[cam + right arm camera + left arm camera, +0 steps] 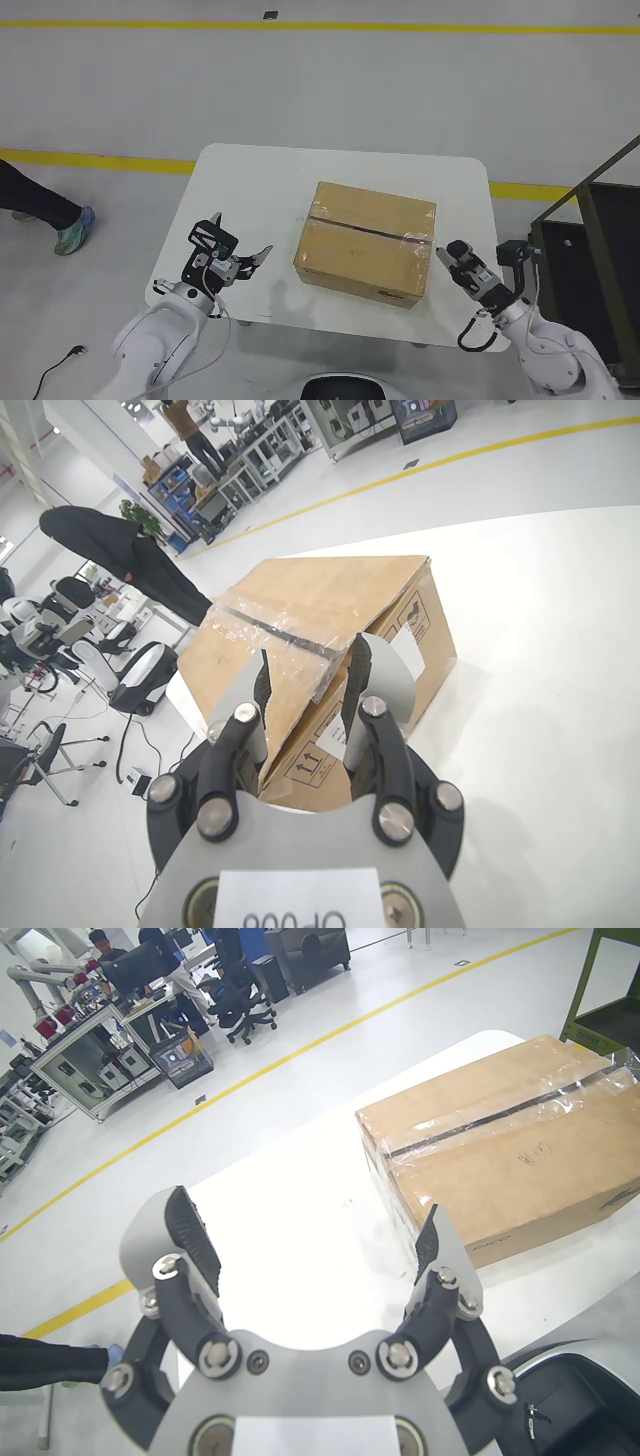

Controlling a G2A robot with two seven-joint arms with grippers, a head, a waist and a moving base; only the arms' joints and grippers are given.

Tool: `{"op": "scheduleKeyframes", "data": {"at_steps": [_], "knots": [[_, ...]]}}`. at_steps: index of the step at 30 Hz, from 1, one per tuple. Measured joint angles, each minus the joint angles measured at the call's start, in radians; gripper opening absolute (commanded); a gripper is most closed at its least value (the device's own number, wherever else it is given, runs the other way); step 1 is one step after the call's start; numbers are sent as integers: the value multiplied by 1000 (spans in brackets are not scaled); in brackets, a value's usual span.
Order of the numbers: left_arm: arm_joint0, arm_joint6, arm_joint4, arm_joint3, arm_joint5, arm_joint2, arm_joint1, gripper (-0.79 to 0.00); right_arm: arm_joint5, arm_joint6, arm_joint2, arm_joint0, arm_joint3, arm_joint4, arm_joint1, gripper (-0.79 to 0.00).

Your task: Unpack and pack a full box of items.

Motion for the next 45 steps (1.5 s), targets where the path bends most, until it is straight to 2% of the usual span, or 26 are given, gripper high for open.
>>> {"op": "scheduleKeyframes", "data": {"at_steps": [5, 7, 14, 15, 16, 18, 29, 45], "knots": [[0, 0, 0, 0, 0, 0, 0, 0, 12, -7, -29, 20, 24, -14, -3, -443], [0, 0, 0, 0, 0, 0, 0, 0, 14, -8, -34, 24, 28, -14, -3, -505], [0, 0, 0, 0, 0, 0, 0, 0, 18, -7, -42, 31, 32, -12, -4, -594], [0, 0, 0, 0, 0, 0, 0, 0, 19, -5, -44, 34, 33, -11, -4, -616], [0, 0, 0, 0, 0, 0, 0, 0, 19, -3, -45, 36, 34, -11, -4, -714], [0, 0, 0, 0, 0, 0, 0, 0, 21, 1, -49, 41, 37, -10, -4, -785], [0, 0, 0, 0, 0, 0, 0, 0, 6, 24, -46, 56, 16, 44, -3, -785], [0, 0, 0, 0, 0, 0, 0, 0, -34, 154, -16, 84, -106, 179, 9, -785]]}}
